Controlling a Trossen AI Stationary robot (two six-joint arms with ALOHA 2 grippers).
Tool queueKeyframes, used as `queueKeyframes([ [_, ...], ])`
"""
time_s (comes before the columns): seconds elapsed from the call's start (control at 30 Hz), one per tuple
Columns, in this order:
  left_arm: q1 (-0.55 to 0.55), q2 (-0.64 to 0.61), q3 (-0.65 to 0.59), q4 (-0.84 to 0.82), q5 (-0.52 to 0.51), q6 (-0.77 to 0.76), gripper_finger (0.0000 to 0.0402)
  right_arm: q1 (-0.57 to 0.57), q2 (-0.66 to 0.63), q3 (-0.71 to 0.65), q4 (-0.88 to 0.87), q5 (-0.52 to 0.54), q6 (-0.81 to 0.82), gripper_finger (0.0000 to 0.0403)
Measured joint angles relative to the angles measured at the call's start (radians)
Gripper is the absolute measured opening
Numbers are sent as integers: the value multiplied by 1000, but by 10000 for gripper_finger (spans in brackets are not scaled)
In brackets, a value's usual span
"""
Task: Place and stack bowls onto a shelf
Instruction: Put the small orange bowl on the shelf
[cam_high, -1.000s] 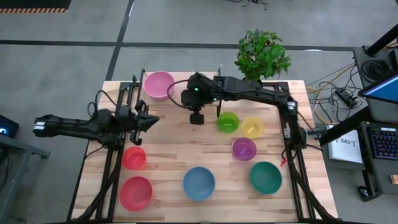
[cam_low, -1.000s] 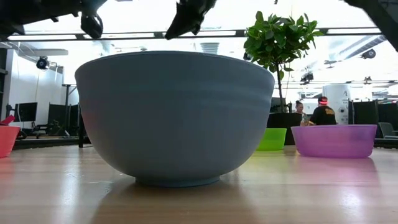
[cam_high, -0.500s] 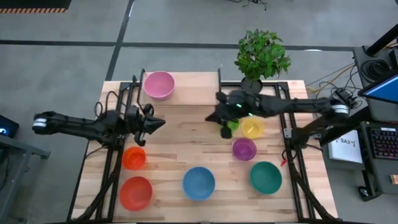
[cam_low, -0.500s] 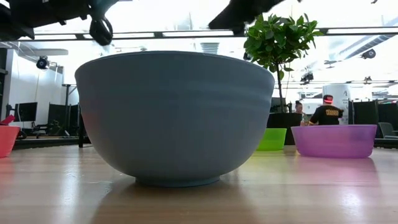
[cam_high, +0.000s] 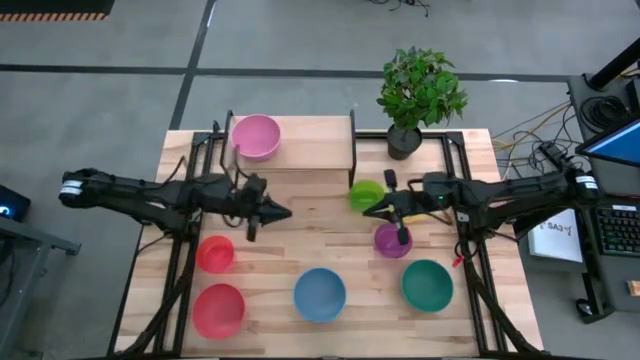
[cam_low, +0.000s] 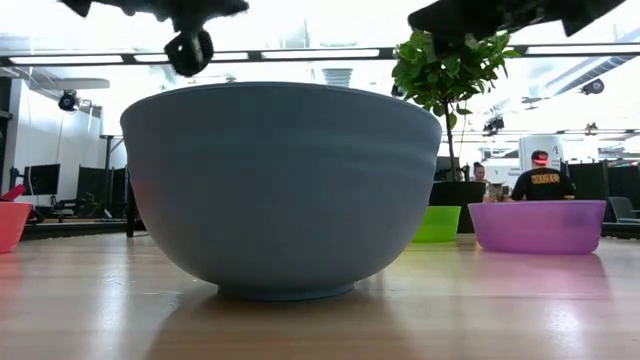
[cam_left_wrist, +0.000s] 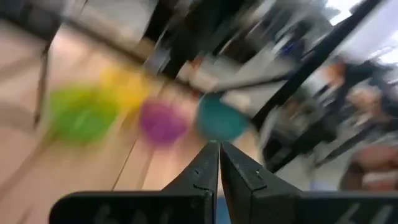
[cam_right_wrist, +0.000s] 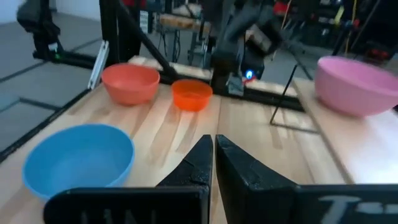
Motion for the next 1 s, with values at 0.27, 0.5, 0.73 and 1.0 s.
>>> queueKeyframes([
  [0.27,-64,198,311,-691,-34,-300,0,0,-86,-33,-2,0,1,9],
  [0.5,-137,372,440,-854,-38,-498,0,0,-80,-35,-5,0,-2,9],
  [0.73,-205,505,449,-897,18,-651,0,0,-80,-35,-22,0,-2,9],
  [1.0,-260,569,448,-961,31,-778,0,0,-79,-35,-24,0,-14,9],
])
